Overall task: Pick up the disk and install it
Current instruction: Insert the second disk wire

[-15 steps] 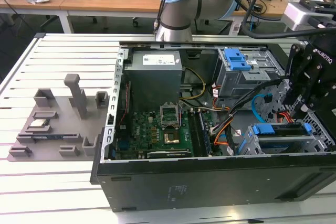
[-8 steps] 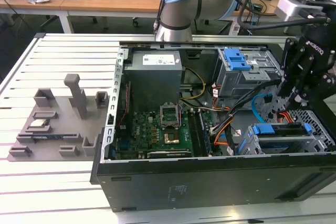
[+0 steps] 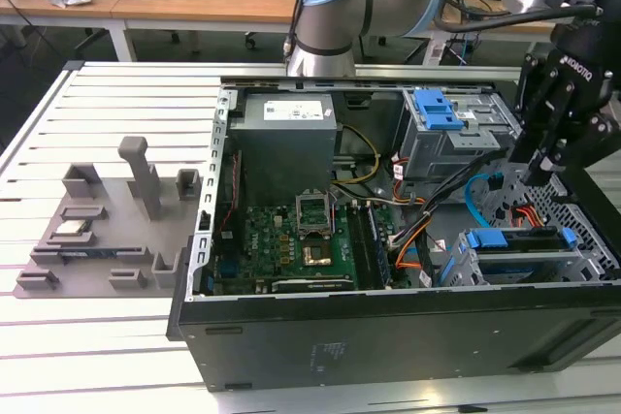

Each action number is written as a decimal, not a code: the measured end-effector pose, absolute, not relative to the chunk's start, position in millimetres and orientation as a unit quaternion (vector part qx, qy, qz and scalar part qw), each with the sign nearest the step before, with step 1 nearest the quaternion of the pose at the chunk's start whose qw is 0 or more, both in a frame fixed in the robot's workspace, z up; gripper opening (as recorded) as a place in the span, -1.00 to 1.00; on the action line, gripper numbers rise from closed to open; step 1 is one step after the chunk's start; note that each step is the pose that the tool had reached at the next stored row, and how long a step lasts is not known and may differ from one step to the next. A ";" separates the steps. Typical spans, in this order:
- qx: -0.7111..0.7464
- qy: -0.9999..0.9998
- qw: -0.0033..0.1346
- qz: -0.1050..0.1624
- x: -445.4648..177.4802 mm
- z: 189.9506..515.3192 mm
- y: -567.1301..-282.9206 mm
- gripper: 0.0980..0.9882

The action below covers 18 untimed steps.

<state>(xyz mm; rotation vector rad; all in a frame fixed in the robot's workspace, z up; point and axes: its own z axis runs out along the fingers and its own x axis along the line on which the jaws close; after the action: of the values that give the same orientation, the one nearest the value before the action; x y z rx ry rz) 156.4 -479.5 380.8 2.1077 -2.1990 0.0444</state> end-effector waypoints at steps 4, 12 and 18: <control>0.694 -0.718 0.047 0.015 140.7 380.0 -479.3 -0.28; 0.714 -0.698 0.047 0.016 129.7 371.1 -486.1 -0.28; 0.715 -0.698 0.047 0.016 127.6 368.3 -487.0 -0.28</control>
<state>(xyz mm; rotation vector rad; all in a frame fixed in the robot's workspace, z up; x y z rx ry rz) 127.6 -487.0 368.3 2.1810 -2.1286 0.0482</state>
